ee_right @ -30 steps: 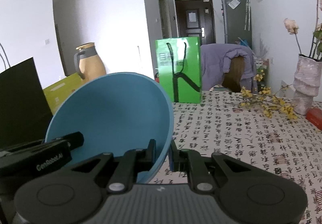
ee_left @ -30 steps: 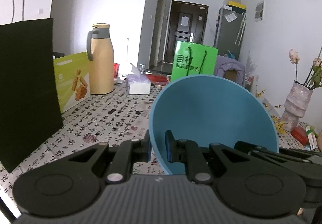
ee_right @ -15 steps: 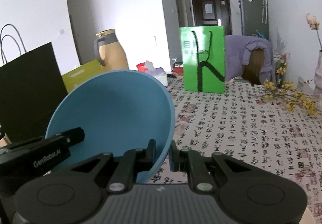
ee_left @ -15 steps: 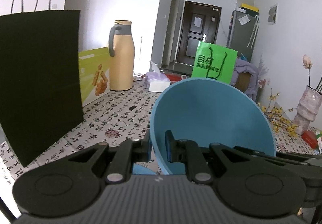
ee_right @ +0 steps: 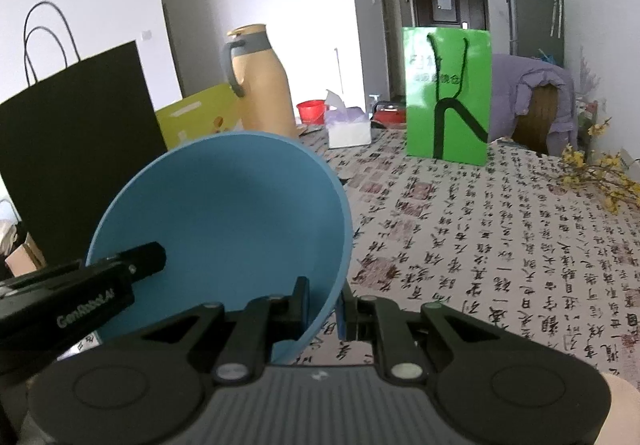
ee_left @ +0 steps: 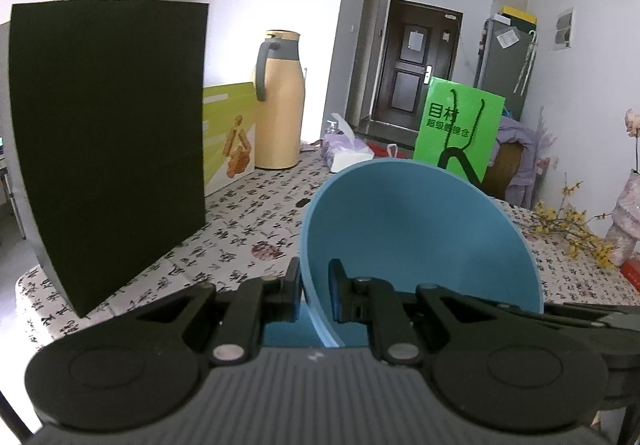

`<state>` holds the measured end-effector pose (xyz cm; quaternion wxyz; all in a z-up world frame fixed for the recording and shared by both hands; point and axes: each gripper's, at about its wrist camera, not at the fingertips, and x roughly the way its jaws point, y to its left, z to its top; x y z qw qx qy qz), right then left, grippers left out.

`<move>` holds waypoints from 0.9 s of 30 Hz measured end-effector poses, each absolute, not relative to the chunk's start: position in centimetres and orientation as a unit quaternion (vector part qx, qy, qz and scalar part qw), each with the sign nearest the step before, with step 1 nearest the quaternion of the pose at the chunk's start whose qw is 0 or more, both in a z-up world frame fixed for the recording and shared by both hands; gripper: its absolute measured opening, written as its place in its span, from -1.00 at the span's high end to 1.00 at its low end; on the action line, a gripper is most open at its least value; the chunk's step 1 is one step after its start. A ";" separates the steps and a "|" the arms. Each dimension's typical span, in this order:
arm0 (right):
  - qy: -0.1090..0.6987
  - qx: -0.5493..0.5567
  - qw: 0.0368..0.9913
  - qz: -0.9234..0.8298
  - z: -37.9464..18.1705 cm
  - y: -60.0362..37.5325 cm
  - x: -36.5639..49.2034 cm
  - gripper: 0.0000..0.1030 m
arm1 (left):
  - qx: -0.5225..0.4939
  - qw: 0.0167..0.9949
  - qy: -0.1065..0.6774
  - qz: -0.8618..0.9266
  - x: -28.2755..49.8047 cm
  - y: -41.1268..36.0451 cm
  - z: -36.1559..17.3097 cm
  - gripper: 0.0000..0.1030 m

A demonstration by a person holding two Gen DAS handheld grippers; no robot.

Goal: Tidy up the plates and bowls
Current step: 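Carry the blue bowl toward the stacked blue bowls beside the black paper bag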

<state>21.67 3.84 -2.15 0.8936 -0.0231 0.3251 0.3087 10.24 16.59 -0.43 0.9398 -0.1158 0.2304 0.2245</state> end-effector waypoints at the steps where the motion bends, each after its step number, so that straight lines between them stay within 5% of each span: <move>1: 0.328 -0.024 0.892 0.311 -2.3 4.0 21.6 0.75 | -0.116 0.939 0.232 0.227 10.2 16.8 -0.5 0.73; 27: 0.322 -0.119 0.876 0.339 -5.0 8.3 17.8 0.70 | -0.132 0.915 0.278 0.262 6.6 18.7 -3.3 0.73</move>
